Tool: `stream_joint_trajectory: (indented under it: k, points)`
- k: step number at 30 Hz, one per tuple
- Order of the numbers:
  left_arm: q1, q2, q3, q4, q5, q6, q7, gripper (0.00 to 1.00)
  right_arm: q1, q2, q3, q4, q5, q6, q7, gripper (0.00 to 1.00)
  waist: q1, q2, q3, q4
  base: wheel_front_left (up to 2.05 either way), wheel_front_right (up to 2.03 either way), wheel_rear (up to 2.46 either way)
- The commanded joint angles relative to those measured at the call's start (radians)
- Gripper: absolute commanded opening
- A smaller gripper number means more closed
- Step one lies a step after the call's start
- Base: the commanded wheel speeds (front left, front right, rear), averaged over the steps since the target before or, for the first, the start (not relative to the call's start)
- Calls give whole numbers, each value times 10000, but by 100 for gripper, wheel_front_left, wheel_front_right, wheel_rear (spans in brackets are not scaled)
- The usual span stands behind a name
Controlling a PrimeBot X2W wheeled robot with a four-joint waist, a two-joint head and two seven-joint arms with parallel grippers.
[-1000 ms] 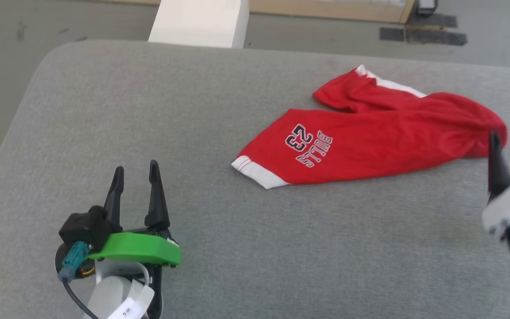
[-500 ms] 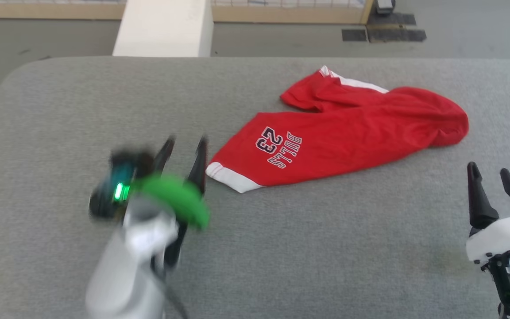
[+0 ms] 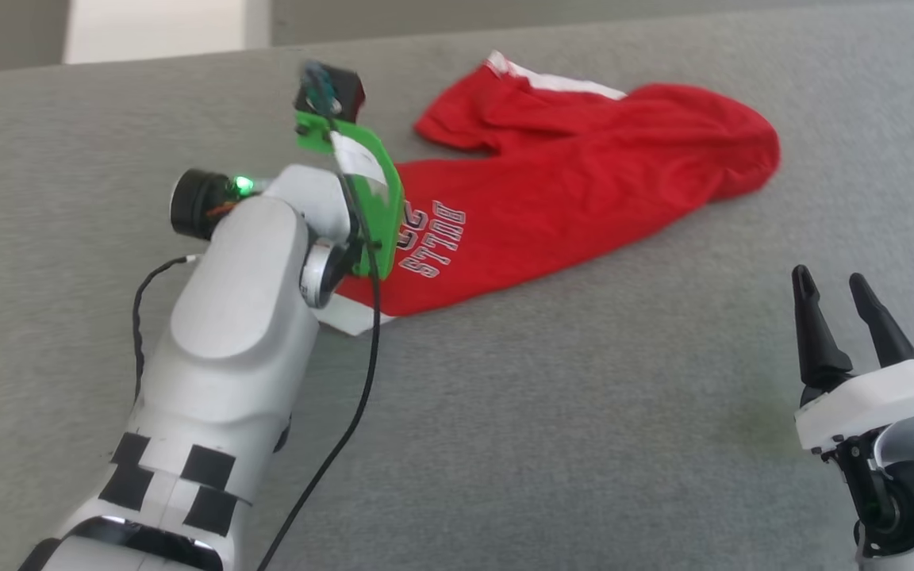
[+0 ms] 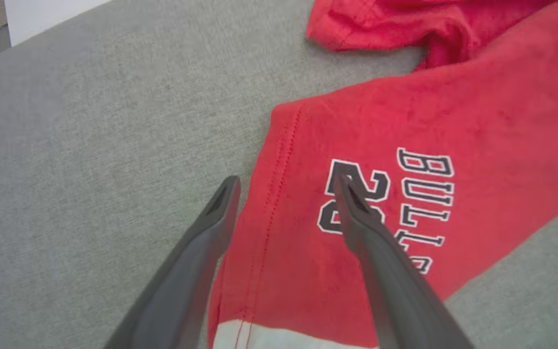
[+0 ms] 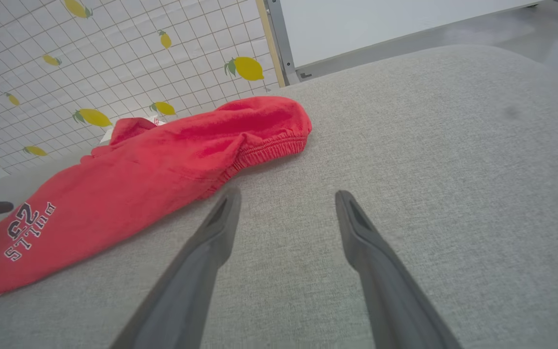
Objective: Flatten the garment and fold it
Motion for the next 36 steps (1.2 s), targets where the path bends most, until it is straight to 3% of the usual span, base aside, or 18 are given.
stream_joint_trajectory:
  k: [1, 7, 8, 9, 20, 27, 32, 36]
  points:
    - [-126, 155, -182, 259, 248, 95, 336, 100, -197, 4, 39, 77, 99, -15, -141, 100, 1, -1, 598, -631, 0, 0, 0]
    - [89, 226, -631, 807, 364, -32, 1439, 100, -261, 4, -15, 329, 110, -15, -379, 100, 1, -1, 600, -602, 0, 0, 0]
    - [126, 208, -658, 797, 346, -39, 1475, 32, -276, 4, -15, 364, 107, -15, -394, 100, 1, -1, 583, -563, 0, 0, 0]
    - [166, 176, -661, 743, 293, -53, 1417, 0, -301, 4, 1, 399, 97, -15, -411, 100, 1, -1, 555, -502, 0, 0, 0]
    - [173, -255, 730, -685, -1565, -46, -927, 0, -207, 5, 164, 620, -105, -15, -320, 100, 1, -1, -339, 414, 0, 0, 0]
    - [570, 442, 1820, -1033, -1897, 859, -1185, 0, 17, 5, 209, 489, -214, -15, -82, 100, 1, -1, -844, 861, 0, 0, 0]
    - [1771, 1158, 2747, -986, -2172, 1657, -1105, 0, 171, 5, 269, 381, -250, -15, 53, 100, 1, -1, -946, 985, 0, 0, 0]
    - [2858, 1324, 3269, -976, -2544, 1991, -950, 0, 293, 5, 244, 285, -261, -15, 125, 100, 1, -1, -957, 1109, 0, 0, 0]
